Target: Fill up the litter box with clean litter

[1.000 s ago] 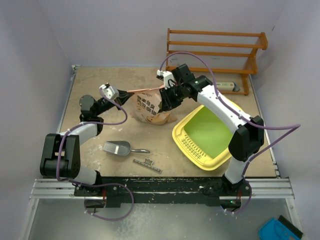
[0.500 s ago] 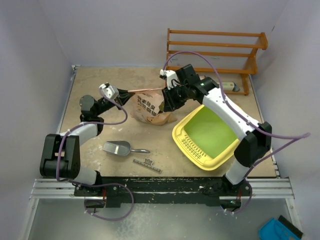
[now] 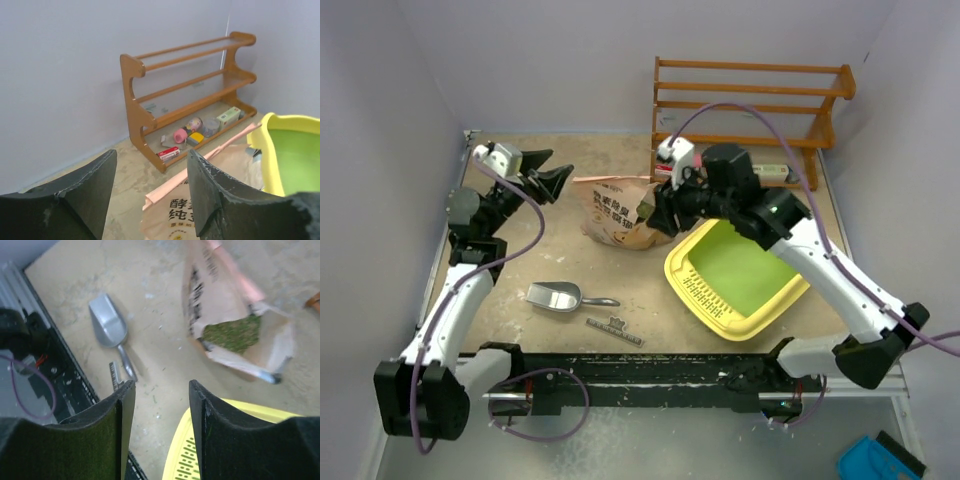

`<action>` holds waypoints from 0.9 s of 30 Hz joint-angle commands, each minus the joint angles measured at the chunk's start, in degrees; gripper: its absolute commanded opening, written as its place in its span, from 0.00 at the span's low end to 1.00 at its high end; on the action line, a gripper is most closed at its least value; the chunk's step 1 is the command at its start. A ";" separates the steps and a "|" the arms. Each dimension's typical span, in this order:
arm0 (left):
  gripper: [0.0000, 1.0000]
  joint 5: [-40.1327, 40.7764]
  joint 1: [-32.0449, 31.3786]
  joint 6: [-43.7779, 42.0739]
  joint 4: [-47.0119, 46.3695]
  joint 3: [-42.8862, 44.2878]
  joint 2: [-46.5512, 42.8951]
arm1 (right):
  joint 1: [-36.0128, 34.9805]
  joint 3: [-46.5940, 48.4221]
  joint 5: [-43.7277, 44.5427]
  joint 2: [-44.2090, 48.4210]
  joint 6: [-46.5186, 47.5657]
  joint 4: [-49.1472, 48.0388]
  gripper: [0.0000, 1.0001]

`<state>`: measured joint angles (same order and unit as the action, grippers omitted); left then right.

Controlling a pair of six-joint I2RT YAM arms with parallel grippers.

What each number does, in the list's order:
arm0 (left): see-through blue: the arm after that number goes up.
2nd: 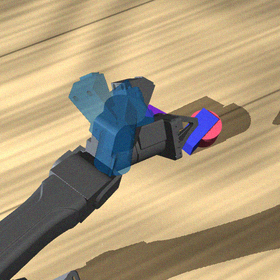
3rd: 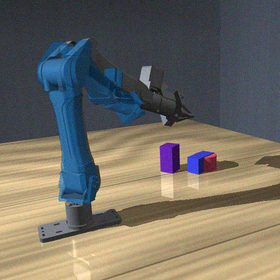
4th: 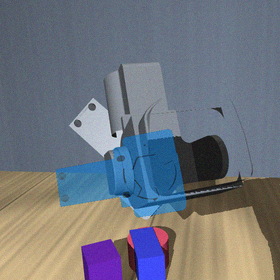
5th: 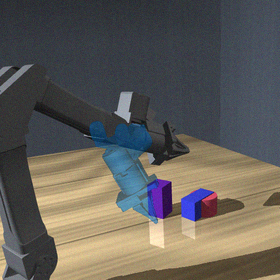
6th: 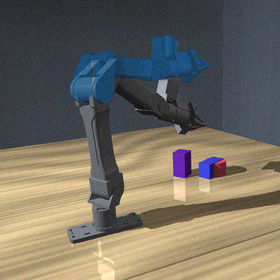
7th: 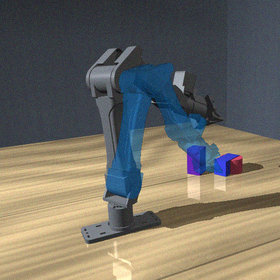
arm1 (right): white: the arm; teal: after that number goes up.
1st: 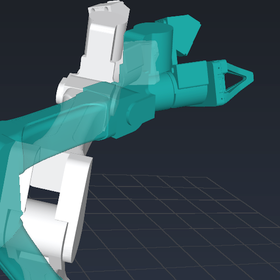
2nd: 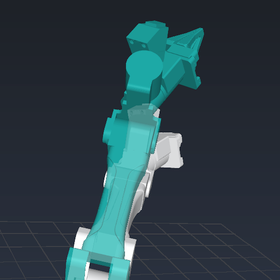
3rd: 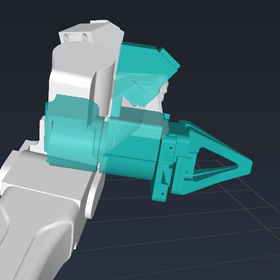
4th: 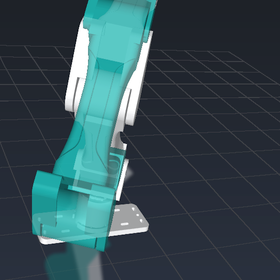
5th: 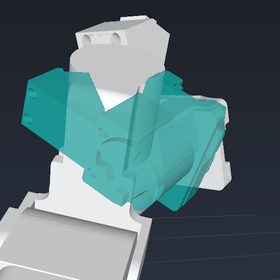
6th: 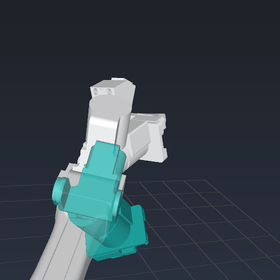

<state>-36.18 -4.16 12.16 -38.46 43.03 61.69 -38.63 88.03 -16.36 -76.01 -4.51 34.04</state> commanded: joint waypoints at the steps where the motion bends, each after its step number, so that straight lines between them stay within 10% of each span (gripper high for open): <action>1: 0.64 5.72 0.04 2.12 23.88 6.77 -6.19 | -8.07 -4.38 2.61 -2.36 1.41 0.56 0.51; 11: 0.76 22.37 0.10 2.14 36.03 4.04 -16.59 | -13.34 -10.03 6.59 -10.54 0.67 -4.68 0.54; 27: 0.76 21.72 0.12 4.08 39.95 5.14 -13.05 | -18.64 -10.64 2.52 -24.07 -1.17 -11.59 0.53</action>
<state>-14.76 -4.16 14.61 3.25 47.00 49.71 -57.10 78.48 -12.05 -101.91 -4.73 26.57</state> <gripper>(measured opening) 0.758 0.535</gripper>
